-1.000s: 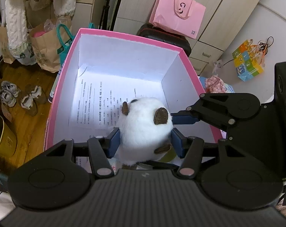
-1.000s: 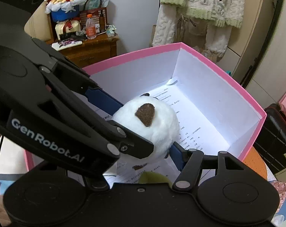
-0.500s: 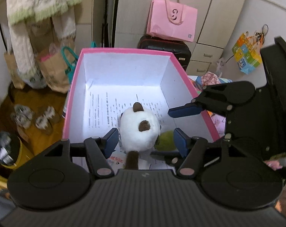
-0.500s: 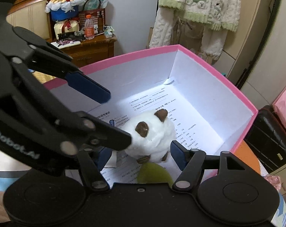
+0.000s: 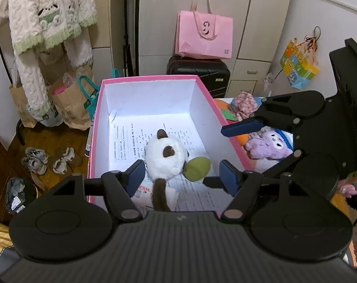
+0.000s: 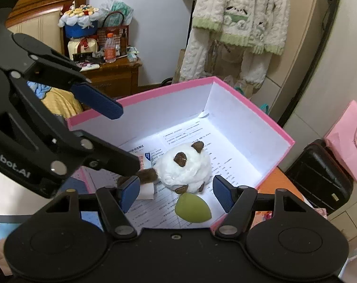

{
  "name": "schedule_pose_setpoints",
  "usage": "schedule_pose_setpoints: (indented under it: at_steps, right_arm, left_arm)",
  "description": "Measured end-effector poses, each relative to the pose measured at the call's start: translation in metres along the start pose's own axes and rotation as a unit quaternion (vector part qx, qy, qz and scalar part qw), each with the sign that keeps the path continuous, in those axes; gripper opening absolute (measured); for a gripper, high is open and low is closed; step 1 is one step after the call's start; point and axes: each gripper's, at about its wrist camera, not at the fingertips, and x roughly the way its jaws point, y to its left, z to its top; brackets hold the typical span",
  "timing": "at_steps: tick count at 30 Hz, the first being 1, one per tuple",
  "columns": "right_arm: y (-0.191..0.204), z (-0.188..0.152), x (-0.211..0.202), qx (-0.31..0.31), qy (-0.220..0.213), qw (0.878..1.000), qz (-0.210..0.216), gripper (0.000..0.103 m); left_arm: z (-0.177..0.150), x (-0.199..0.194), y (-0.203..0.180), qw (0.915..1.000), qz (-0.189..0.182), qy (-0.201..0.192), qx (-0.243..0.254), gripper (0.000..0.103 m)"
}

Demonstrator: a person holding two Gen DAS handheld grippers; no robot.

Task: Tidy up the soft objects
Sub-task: 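Lower the white plush into the box and open the left gripper, then withdraw the left gripper from the box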

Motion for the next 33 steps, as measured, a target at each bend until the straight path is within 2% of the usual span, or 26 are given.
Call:
schedule_pose_setpoints:
  at_steps: [5, 11, 15, 19, 25, 33]
  right_arm:
    - [0.003, -0.007, -0.026, 0.009, -0.018, 1.0, 0.0, 0.073]
    - [0.01, -0.015, -0.065, 0.0, -0.041, 0.999, 0.012, 0.073]
    - [0.015, -0.023, -0.089, -0.004, -0.044, 0.999, -0.005, 0.073]
    - [0.017, -0.038, -0.119, -0.009, -0.056, 0.998, -0.018, 0.075]
    - [0.014, -0.074, -0.16, -0.003, -0.079, 0.996, -0.052, 0.077]
    - [0.008, -0.126, -0.186, 0.029, -0.092, 0.992, -0.083, 0.077]
  left_arm:
    - [-0.01, -0.017, -0.006, 0.9999, -0.009, -0.004, -0.005, 0.072]
    - [-0.017, -0.044, -0.026, 0.9994, -0.021, -0.016, 0.022, 0.082]
    - [-0.022, -0.067, -0.04, 0.998, -0.02, -0.041, 0.044, 0.089]
    - [-0.028, -0.083, -0.052, 0.9963, -0.018, -0.057, 0.062, 0.093]
    - [-0.04, -0.088, -0.07, 0.9955, -0.032, -0.047, 0.077, 0.096]
    - [-0.055, -0.079, -0.095, 0.9939, -0.049, -0.026, 0.095, 0.097]
